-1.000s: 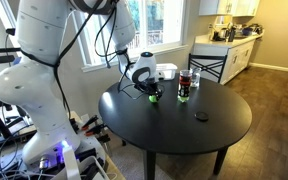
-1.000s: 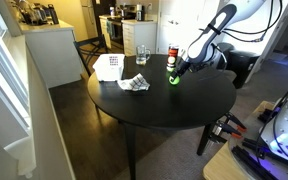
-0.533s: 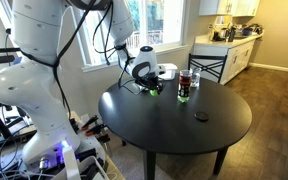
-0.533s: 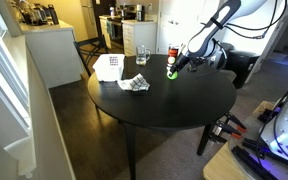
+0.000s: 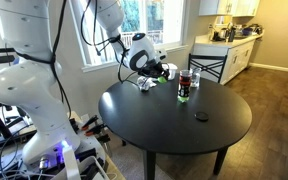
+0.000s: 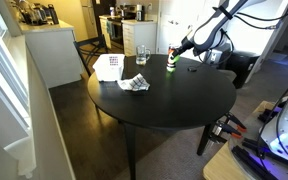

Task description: Put the tennis ball in the black container.

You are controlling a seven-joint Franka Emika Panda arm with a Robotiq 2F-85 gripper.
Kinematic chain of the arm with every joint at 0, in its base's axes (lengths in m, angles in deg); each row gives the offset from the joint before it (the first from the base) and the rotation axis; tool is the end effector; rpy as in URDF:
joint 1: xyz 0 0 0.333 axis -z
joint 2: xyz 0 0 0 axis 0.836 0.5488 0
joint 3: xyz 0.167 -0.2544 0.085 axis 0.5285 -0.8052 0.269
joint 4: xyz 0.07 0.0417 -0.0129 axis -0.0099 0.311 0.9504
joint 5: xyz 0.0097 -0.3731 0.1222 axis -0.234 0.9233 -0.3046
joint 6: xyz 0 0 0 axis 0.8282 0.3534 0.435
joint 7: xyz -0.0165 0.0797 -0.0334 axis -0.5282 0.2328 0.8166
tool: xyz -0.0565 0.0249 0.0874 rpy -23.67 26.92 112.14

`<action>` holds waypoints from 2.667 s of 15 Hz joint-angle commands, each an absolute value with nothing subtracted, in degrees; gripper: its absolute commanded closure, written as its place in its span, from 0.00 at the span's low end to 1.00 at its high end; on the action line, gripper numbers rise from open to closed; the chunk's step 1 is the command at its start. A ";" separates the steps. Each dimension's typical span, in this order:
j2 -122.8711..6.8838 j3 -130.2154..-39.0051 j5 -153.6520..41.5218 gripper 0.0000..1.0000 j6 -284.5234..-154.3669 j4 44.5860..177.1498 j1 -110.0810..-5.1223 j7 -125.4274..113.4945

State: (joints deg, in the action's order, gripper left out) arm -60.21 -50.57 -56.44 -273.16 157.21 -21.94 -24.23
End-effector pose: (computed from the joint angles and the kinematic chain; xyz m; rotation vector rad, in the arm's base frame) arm 0.5385 -0.0422 0.2960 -2.9630 -0.2199 -1.0165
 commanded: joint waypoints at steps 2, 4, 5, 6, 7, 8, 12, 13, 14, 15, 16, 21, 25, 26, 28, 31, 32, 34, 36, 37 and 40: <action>-68.45 -59.54 -57.58 0.57 -277.44 162.38 -28.25 -25.98; -69.90 -64.16 -58.29 0.57 -278.51 162.65 -31.08 -27.49; -70.41 -66.06 -58.60 0.57 -278.79 162.61 -32.16 -28.09; -70.80 -72.68 -53.74 0.57 -279.50 162.37 -36.88 -24.35; -70.83 -74.99 -52.85 0.57 -280.09 161.85 -37.96 -25.12; -70.43 -74.91 -58.12 0.57 -281.16 161.34 -37.80 -31.12; -67.02 -79.49 -63.64 0.57 -284.58 158.64 -42.47 -37.63; -66.07 -79.63 -64.44 0.57 -284.65 157.92 -43.32 -37.85; -65.00 -79.74 -65.07 0.57 -285.09 157.21 -44.24 -37.84; -64.82 -80.04 -65.61 0.57 -283.01 155.00 -45.25 -37.79; -63.78 -80.38 -65.95 0.57 -282.67 153.18 -46.25 -37.58; -59.87 -84.74 -67.46 0.57 -283.07 144.87 -52.09 -37.77; -56.60 -88.59 -67.71 0.57 -283.13 141.92 -55.52 -36.33; -55.74 -89.14 -67.65 0.57 -283.20 141.85 -55.98 -35.79; -54.05 -90.09 -67.57 0.57 -283.22 142.06 -56.68 -35.15; -51.78 -90.63 -67.23 0.57 -283.22 142.42 -57.00 -34.37; -51.16 -90.63 -67.10 0.57 -283.22 142.44 -56.99 -34.15; -50.34 -90.80 -67.00 0.57 -282.86 142.01 -57.15 -33.94; -50.21 -90.80 -66.95 0.57 -282.92 141.71 -57.23 -33.79; -50.08 -90.80 -66.93 0.57 -282.92 141.50 -57.25 -33.75; -50.14 -90.31 -66.67 0.57 -282.92 140.85 -56.90 -33.34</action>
State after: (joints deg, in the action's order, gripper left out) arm -50.65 -90.00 -65.82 -282.92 141.50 -56.31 -34.31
